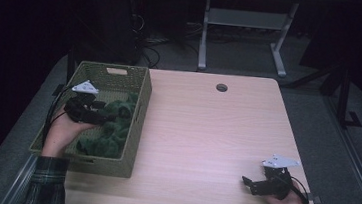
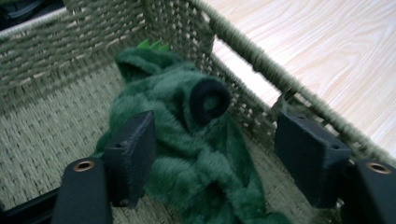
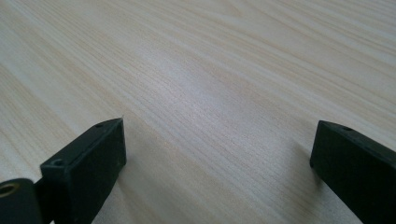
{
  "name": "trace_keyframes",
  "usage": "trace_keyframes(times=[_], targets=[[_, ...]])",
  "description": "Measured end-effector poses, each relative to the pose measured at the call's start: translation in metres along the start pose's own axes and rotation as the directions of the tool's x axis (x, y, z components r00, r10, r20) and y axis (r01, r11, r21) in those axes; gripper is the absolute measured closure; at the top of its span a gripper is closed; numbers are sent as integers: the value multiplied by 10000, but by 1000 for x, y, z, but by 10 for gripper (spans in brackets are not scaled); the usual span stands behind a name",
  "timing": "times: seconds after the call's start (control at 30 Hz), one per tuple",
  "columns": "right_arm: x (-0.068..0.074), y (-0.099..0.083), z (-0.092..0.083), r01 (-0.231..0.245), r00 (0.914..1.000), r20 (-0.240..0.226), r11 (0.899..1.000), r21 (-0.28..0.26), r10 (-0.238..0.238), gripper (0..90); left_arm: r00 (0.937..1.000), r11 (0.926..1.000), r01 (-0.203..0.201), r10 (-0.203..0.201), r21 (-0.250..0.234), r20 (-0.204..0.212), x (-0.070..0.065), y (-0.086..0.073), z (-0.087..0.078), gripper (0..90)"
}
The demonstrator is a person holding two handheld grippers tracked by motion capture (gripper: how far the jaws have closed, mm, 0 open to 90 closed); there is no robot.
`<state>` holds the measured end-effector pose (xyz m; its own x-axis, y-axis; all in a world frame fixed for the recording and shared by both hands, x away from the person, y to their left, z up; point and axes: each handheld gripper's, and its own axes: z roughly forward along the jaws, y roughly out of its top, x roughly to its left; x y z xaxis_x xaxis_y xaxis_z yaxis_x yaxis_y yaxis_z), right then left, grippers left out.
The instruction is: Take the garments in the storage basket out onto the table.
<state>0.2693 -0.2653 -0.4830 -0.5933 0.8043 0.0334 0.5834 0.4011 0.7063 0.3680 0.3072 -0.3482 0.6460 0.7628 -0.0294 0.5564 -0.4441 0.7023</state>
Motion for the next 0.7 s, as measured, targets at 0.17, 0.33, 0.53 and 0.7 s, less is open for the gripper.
trace_keyframes(times=[0.17, 0.33, 0.53, 0.7], targets=[[0, 0, 0, -3, 10000, 0, 10000, 2, 3, 32, 9994, 9990, 289, -282, 354, -190, 7, -7, 8, 298], [0, 0, 0, -2, 10000, 1, 10000, 3, 2, 32, 9992, 9981, 301, -286, 538, -287, 11, -11, 12, 292], [0, 0, 0, -7, 10000, 0, 10000, 4, 7, 32, 9989, 9940, 372, -339, 1030, -337, 16, -18, 24, 287], [0, 0, 0, 2, 10000, 1, 10000, 0, -2, 32, 9988, 9880, 447, -415, 1478, -247, 17, -22, 34, 281]])
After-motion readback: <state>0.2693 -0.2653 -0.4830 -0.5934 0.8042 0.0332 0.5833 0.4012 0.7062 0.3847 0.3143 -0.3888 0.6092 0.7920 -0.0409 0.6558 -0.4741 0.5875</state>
